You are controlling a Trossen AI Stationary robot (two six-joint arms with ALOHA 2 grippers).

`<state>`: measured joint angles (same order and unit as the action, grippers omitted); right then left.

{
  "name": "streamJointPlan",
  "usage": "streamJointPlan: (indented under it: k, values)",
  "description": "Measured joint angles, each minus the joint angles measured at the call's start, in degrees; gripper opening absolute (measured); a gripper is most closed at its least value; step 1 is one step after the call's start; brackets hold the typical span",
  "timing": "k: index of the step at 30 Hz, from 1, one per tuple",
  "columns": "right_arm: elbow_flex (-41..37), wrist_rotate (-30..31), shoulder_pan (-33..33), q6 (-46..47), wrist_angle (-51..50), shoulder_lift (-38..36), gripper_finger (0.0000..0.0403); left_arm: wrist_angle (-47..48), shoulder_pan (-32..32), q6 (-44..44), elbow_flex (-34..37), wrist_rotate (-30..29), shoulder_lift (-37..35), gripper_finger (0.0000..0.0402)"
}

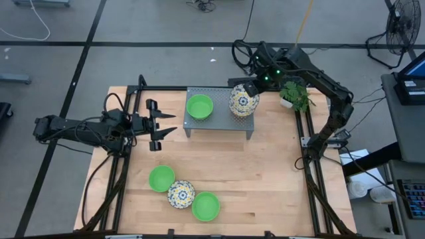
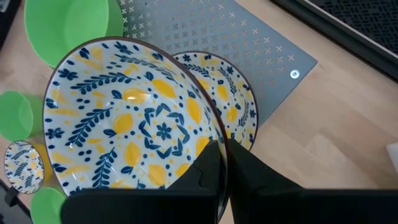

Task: Pick & Place Mini bowls
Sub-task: Stack the white patterned bowl on top of the white patterned bowl on the shelf

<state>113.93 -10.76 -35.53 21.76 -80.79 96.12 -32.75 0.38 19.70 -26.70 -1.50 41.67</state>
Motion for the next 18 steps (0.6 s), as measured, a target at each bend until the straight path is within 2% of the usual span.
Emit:
streamJointPlan:
  k: [18]
  values:
    - [0.0, 0.1, 0.0, -0.1, 0.0, 0.0, 0.0002, 0.1, 0.0, 0.0, 0.0, 0.0, 0.0, 0.0191]
